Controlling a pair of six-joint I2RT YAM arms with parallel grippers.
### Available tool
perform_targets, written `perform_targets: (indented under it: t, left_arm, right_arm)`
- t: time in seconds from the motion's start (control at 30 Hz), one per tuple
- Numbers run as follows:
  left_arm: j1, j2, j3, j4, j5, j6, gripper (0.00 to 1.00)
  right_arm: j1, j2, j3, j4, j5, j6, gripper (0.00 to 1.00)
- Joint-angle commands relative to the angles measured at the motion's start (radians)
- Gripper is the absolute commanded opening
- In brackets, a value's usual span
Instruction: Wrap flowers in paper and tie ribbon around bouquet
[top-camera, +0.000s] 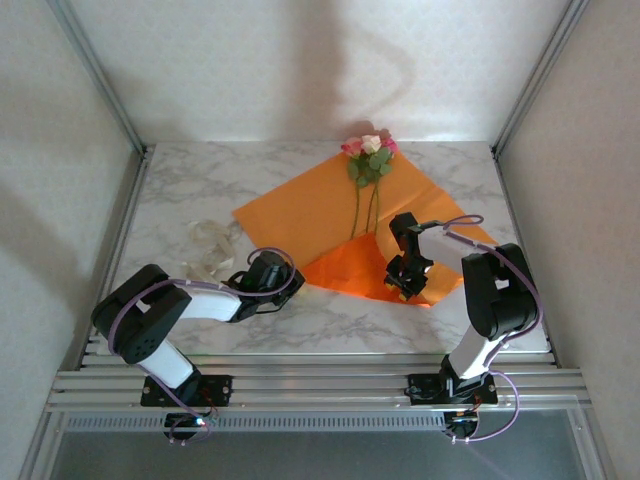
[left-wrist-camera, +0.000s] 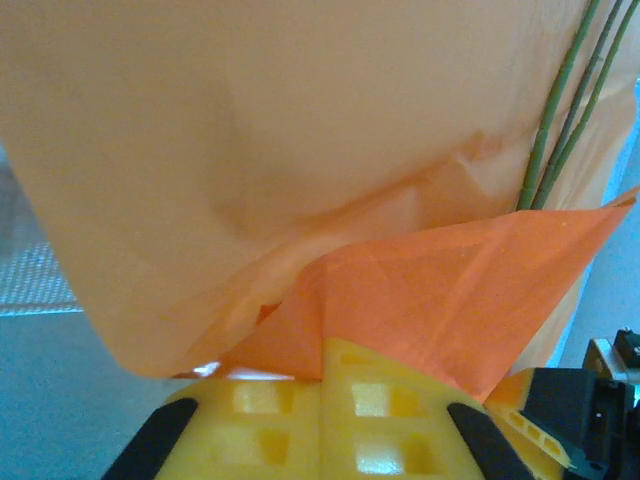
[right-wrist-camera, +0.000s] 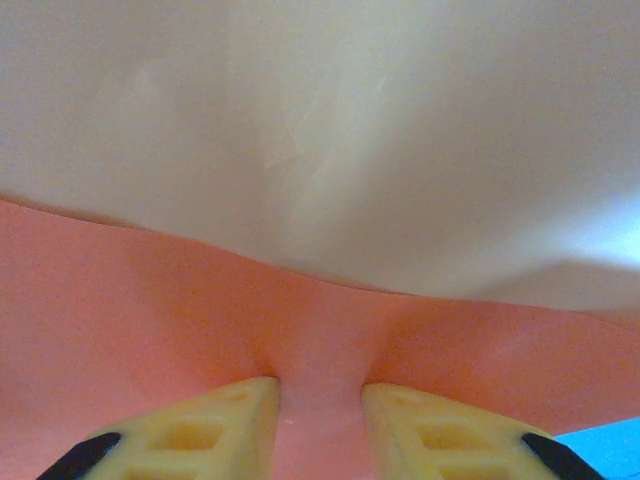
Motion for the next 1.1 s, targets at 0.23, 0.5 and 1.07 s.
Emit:
perform_targets:
  t: [0.23, 0.5, 1.07]
  left_arm:
    - [-0.081, -0.039, 0.078, -0.146, -0.069, 0.135, 0.00]
    - [-0.102, -0.035, 0.112, -0.191, -0.090, 0.172, 0.00]
    - [-0.175, -0.048, 0.209, -0.308, -0.171, 0.290, 0.00]
  right_arm:
    - [0.058, -0.103, 0.109, -0.080, 0.147, -0.143, 0.39]
    - [0.231, -0.174, 0.076, 0.076, 0.023, -0.142, 0.26]
    - [0.273, 0.110, 0.052, 0.294, -0.154, 0.038, 0.09]
